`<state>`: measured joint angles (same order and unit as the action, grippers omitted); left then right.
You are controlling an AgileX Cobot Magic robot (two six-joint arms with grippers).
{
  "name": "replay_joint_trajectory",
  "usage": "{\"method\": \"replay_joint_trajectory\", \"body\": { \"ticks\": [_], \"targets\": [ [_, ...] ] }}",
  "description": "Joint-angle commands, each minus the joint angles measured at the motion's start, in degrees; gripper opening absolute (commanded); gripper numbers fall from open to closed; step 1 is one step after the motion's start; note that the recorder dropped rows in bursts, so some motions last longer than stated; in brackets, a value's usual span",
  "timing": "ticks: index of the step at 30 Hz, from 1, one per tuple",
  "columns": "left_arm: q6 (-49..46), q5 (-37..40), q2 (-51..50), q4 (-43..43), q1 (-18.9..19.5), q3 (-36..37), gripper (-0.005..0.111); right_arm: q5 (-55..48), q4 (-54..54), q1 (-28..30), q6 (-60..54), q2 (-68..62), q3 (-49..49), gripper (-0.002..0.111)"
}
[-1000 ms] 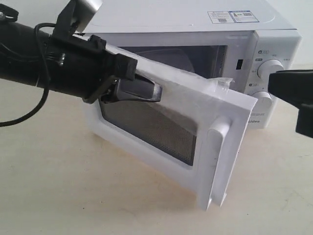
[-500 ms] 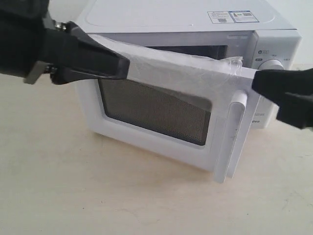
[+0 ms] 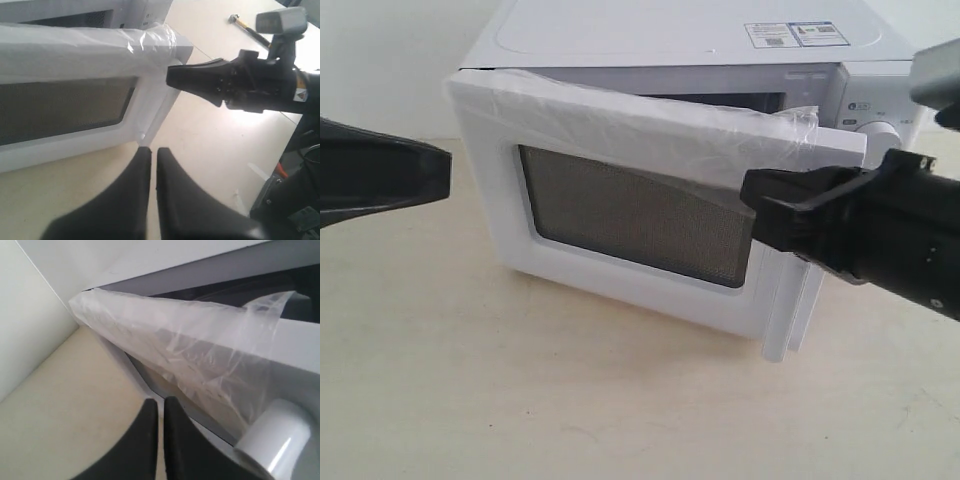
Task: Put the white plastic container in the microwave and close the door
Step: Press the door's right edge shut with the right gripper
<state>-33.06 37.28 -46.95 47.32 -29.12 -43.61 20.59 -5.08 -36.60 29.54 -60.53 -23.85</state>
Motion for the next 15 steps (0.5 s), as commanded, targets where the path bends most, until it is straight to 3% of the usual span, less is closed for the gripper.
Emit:
{"method": "replay_joint_trajectory", "body": {
  "ticks": [1,5,12,15],
  "targets": [
    [0.5,-0.3,1.8,-0.2,-0.3,0.4,0.004,5.6,2.7,0.1,-3.4,-5.1,-0.3,0.0],
    [0.7,0.4,1.7,-0.2,-0.3,0.4,0.004,5.7,4.0,0.1,-5.2,-7.8,-2.4,0.0],
    [0.7,0.4,1.7,-0.2,-0.3,0.4,0.004,5.9,23.2,0.1,-23.6,-8.1,-3.1,0.0],
    [0.7,0.3,1.7,-0.2,-0.3,0.4,0.004,6.2,26.6,0.1,-28.3,-8.1,-3.1,0.0]
  ]
}}
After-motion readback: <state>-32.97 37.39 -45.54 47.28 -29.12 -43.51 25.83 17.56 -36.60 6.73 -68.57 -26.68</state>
